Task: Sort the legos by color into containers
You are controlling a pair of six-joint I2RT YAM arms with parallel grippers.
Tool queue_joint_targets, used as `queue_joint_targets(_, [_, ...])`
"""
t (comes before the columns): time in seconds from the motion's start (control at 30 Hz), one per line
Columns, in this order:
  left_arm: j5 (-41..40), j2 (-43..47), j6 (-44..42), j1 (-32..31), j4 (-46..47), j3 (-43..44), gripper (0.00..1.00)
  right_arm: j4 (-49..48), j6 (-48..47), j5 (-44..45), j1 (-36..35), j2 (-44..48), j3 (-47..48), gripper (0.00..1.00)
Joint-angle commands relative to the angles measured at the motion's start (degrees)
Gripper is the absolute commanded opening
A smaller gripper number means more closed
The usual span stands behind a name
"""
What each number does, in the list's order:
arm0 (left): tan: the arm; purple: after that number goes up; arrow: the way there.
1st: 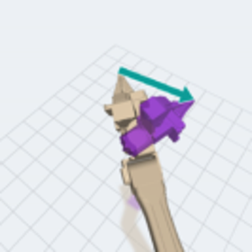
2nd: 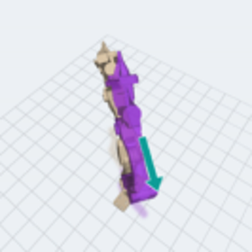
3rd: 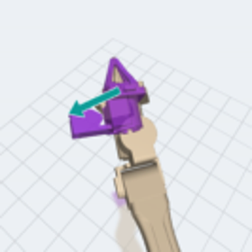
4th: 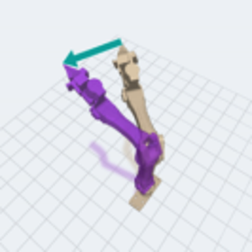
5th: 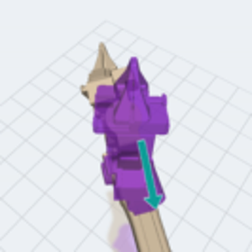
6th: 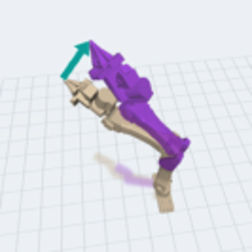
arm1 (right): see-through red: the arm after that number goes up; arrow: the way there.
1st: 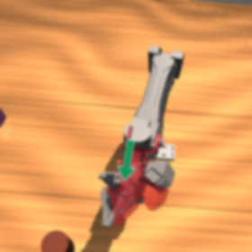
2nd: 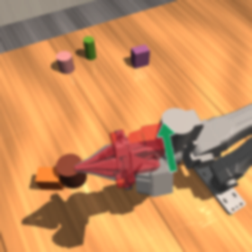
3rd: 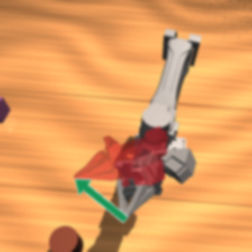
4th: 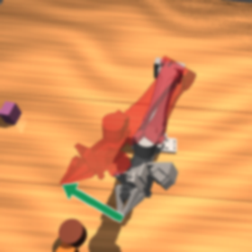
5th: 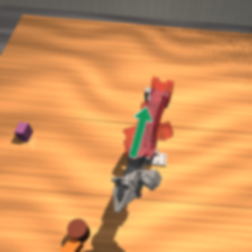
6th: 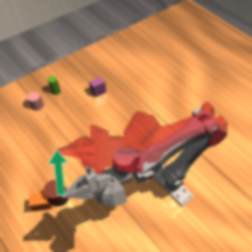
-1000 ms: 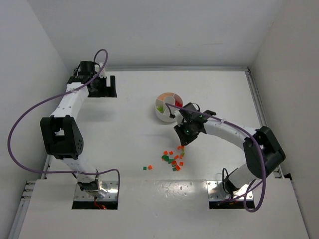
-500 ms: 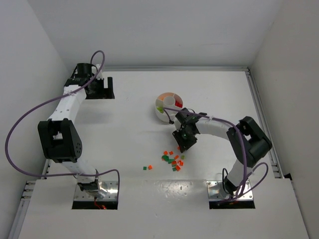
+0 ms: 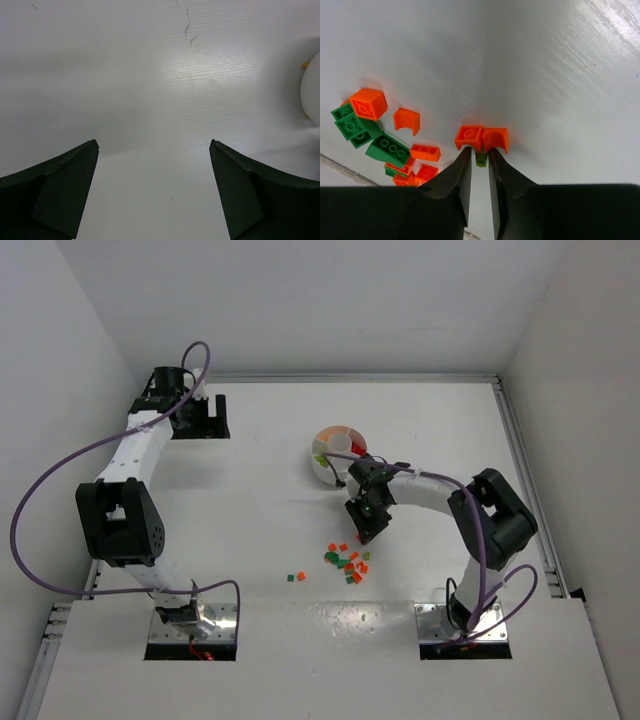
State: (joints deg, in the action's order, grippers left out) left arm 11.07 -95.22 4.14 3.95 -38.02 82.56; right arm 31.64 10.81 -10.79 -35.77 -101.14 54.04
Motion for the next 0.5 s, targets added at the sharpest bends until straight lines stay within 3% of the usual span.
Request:
queue_joint_targets(0.0, [0.4, 1.4, 0.3, 1.0, 1.2, 0.4, 1.00, 0.2, -1.2, 0.2, -0.3, -1.9, 0.2, 0.20])
queue_joint_targets(0.2, [-0.3, 4.1, -1.2, 1.0, 1.2, -0.9, 1.00, 2.6, -3.9, 0.2, -0.3, 3.8, 0.2, 0.00])
queue_joint_targets(0.47, [0.4, 5.7, -3.9, 1.0, 1.2, -1.4, 1.00, 8.1, -9.5, -3.4, -0.3, 8.4, 8.0, 0.00])
